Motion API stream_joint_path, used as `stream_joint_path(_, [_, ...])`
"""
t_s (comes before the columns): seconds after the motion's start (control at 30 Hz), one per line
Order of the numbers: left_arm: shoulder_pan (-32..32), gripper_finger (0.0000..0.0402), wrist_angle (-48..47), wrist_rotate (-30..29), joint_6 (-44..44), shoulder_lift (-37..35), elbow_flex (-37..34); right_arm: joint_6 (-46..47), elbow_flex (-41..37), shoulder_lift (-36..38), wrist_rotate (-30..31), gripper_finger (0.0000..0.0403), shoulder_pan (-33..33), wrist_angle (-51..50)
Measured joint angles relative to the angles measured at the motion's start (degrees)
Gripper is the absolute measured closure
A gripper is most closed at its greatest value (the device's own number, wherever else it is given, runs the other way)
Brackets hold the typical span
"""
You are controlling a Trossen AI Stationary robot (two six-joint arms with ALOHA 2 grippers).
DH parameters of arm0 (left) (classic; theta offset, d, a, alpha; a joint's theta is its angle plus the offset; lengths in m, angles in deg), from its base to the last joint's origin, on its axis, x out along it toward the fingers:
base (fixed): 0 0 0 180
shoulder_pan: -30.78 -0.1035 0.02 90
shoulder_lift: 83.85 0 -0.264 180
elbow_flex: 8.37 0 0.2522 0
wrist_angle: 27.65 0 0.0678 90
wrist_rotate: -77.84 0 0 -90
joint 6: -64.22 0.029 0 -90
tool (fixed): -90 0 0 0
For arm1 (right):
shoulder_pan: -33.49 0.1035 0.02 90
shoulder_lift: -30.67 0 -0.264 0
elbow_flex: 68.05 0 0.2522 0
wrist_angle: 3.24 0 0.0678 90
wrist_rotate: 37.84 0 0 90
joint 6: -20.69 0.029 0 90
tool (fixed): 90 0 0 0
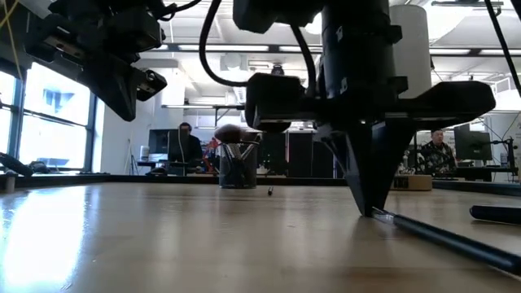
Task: Put items in baskets/containers
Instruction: Put the eyeshadow brush into the pen holder
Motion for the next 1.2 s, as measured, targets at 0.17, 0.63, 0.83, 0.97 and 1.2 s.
stream_joint_path(0.17, [0.00, 0.0401, 0.01, -0.16, -0.05, 0.00, 0.02, -5.80, -0.33, 3.40, 7.29, 0.0399, -0.91, 0.10])
stream_joint_path(0.63, [-0.02, 0.0401, 0.78, -10.61, -4.30, 0.03, 0.04, -51.59, -0.25, 12.08, 14.01, 0.0402, -23.83, 5.97])
stream_joint_path(0.83, [-0.04, 0.0401, 2.47, -15.03, -9.87, 0.04, 0.07, -71.73, -0.23, 14.75, 5.74, 0.0402, -34.49, 26.79])
stream_joint_path(0.97, [-0.22, 0.0401, 3.59, -19.91, -14.49, 0.04, 0.11, -81.32, -0.10, 15.23, -2.87, 0.0403, -39.05, 40.80])
stream_joint_path(1.2, [-4.92, 0.0401, 3.81, -20.96, -21.79, 0.04, 0.11, -101.23, -0.12, 15.19, -5.77, 0.0403, -42.92, 50.67])
